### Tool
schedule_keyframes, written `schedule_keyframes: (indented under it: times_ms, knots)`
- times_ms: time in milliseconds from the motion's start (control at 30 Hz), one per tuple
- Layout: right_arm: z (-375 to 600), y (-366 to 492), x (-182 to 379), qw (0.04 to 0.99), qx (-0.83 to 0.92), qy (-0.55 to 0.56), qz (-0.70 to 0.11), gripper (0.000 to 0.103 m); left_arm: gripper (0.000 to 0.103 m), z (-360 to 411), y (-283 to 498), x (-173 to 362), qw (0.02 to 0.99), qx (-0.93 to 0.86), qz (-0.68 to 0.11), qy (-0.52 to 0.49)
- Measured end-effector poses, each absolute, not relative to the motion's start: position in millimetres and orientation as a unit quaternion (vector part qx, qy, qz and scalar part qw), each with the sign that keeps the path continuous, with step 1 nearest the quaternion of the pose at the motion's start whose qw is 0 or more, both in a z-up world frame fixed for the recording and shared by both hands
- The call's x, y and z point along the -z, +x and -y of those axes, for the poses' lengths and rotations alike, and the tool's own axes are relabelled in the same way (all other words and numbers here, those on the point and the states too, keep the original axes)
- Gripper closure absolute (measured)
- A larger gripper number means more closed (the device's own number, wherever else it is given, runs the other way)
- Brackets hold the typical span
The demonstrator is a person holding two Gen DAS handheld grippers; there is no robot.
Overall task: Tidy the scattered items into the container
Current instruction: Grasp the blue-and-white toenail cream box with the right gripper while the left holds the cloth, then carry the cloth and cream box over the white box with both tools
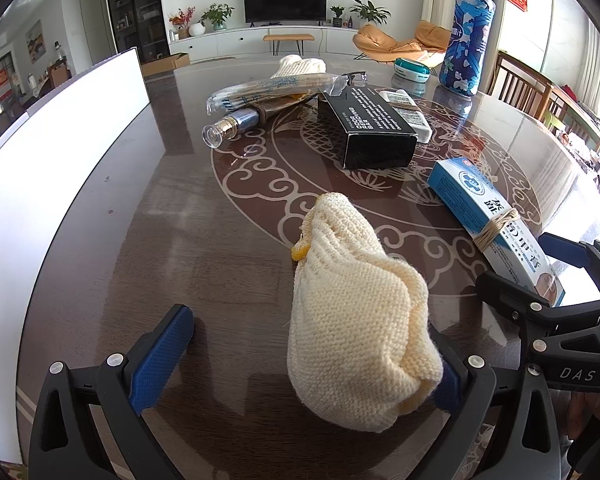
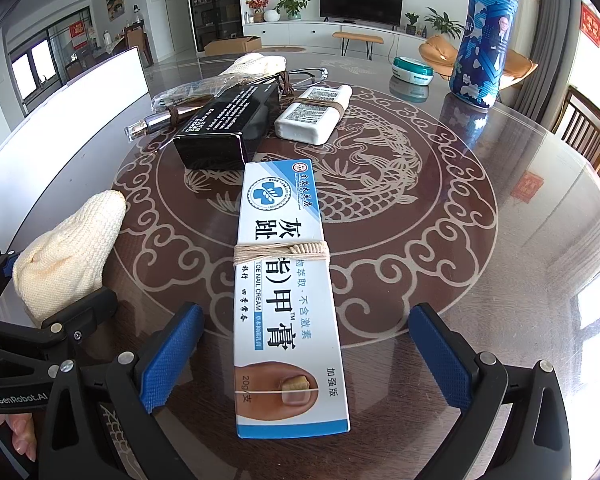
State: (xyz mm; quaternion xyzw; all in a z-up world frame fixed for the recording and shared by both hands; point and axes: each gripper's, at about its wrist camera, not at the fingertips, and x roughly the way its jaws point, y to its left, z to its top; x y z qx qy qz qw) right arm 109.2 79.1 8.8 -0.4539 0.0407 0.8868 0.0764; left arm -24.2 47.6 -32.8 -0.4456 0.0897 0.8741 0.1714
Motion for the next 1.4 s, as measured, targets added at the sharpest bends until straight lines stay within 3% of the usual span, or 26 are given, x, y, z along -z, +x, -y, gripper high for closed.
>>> schedule_keyframes:
  times_ms: [300, 500, 533, 567, 600, 633, 667, 1133, 1400]
  knots:
    - [-97.3, 76.8, -27.0, -0.028, -0.854, -0.517, -0.056, 0.002, 0.000, -43.6, -38.1, 24.4, 0.200, -0.841, -0.117, -0.490]
    - [-91.8, 47.1, -28.7, -0.064, -0.802, -0.593, -0.023, 0.021, 0.001, -63.6, -48.6, 13.4, 0.206, -0.832, -0.146, -0.494]
    - [-90.1, 44.8, -27.6, -0.068, -0.795, -0.603, -0.019, 0.028, 0.020, -66.9, -49.7, 13.1, 0.208, -0.830, -0.152, -0.495]
    - [-87.5, 43.1, -26.0, -0.070, -0.787, -0.613, -0.012, 0.037, 0.047, -69.9, -51.5, 14.7, 0.211, -0.824, -0.155, -0.503]
    - [-84.0, 42.4, -24.3, -0.072, -0.780, -0.622, -0.002, 0.043, 0.060, -71.9, -52.9, 16.8, 0.216, -0.816, -0.154, -0.513]
    - [-80.2, 42.6, -24.1, -0.068, -0.777, -0.625, 0.016, 0.054, 0.064, -72.6, -53.2, 16.2, 0.218, -0.815, -0.150, -0.515]
    - [-77.1, 43.3, -24.1, -0.067, -0.774, -0.629, 0.029, 0.057, 0.066, -73.1, -52.2, 15.2, 0.216, -0.816, -0.152, -0.514]
    - [-81.0, 61.0, -80.7, -0.086, -0.798, -0.596, 0.020, 0.058, 0.068, -23.9, -30.4, -42.6, 0.210, -0.851, -0.106, -0.470]
    - [-26.4, 33.1, -145.9, -0.122, -0.827, -0.548, 0.026, 0.058, 0.067, 70.4, -43.4, -112.1, 0.167, -0.883, -0.066, -0.434]
